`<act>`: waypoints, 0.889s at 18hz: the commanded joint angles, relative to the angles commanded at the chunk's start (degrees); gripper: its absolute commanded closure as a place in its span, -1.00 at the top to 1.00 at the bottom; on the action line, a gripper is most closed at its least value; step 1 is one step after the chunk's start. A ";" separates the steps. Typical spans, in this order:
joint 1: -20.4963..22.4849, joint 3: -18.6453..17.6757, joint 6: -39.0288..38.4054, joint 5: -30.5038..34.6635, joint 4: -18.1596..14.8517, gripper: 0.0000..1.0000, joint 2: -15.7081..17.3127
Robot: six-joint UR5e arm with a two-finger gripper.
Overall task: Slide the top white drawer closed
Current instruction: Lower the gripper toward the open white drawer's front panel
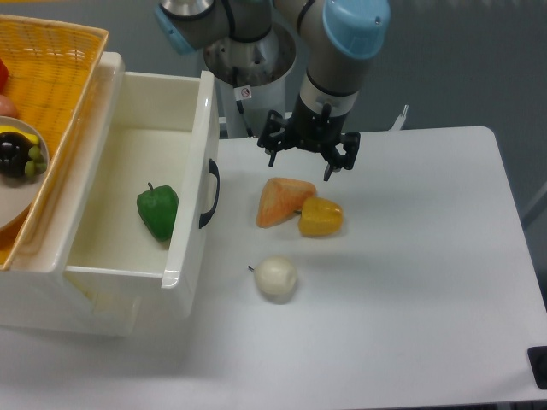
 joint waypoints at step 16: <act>-1.76 -3.78 -8.69 3.96 0.35 1.00 -3.16</act>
